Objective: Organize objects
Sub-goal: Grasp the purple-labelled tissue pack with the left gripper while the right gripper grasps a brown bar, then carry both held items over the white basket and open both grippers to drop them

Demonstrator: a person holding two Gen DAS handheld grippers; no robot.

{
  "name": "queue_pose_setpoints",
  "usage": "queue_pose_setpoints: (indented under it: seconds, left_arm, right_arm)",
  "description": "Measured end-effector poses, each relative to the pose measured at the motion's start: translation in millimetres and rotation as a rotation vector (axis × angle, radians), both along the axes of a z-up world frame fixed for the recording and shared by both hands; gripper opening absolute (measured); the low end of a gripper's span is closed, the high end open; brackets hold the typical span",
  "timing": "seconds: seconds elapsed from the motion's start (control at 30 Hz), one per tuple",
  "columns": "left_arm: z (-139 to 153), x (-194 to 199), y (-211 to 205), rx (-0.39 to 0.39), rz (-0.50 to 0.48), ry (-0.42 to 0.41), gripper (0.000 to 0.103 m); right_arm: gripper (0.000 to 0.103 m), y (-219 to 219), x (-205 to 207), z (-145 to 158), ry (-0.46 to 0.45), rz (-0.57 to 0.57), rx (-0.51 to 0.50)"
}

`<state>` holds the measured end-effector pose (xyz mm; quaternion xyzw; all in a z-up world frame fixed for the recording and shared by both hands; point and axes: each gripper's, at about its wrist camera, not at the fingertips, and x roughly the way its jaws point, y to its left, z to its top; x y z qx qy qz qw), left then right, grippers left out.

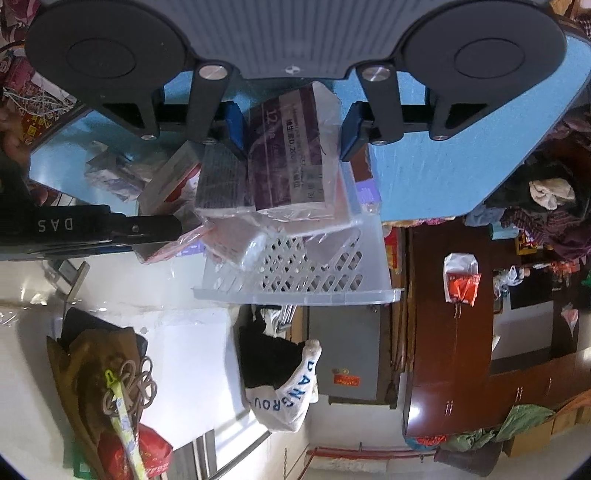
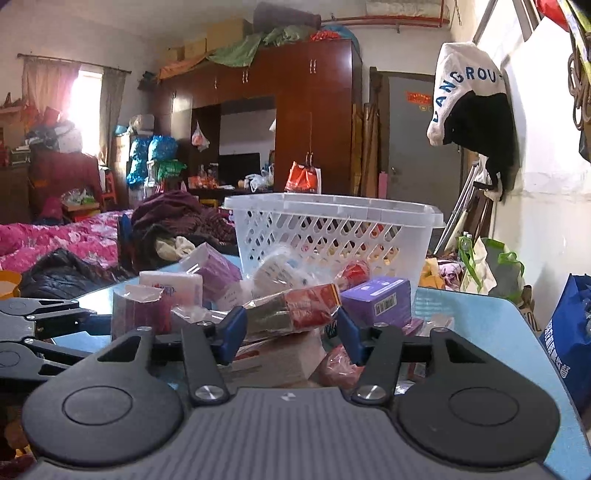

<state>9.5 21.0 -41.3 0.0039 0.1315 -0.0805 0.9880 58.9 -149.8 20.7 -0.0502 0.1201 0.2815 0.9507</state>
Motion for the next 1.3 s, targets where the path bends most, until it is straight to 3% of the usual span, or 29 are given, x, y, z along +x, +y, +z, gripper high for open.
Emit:
queue_pose_setpoints:
  seconds: [0.47,0.73,0.8,0.87,0.93,1.03,1.07,1.1,1.13,1.23,1.3]
  left_arm:
    - [21,-2,11,-0.041,0.004,-0.064,0.055]
    - [24,8,20,-0.096,0.012,-0.052,0.055]
    - [25,6,21,-0.099,0.013,-0.058,0.055]
    - [24,6,21,-0.094,0.014,-0.059,0.055]
    - [22,7,20,-0.093,0.012,-0.051,0.055]
    - [19,8,20,-0.099,0.011,-0.045,0.055]
    - [19,9,19,-0.098,0.012,-0.043,0.055]
    - [19,9,20,-0.099,0.011,-0.042,0.055]
    - [19,9,20,-0.101,0.011,-0.042,0.055]
    - [18,9,21,-0.099,0.01,-0.04,0.055]
    - [19,9,21,-0.103,0.009,-0.042,0.055]
  right_arm:
    - [0.055,-16,4,10,-0.03,-0.001,0.076]
    - [0.051,-29,12,12,-0.006,-0.005,0.125]
    - [0.01,-29,15,11,0.011,-0.003,0.131]
    - [0.01,-28,20,7,0.036,0.005,0.13]
    - [0.013,-25,29,-1,0.084,0.006,0.097]
    - [0.024,-32,36,-8,0.095,-0.019,0.145]
    - [0.038,-33,36,-7,0.094,-0.03,0.144]
    - [0.059,-32,37,-6,0.091,-0.045,0.132]
    - [0.065,-31,35,-5,0.078,-0.054,0.119]
    - [0.069,-29,34,-6,0.054,-0.074,0.089]
    - [0.077,-32,39,-9,0.055,-0.101,0.078]
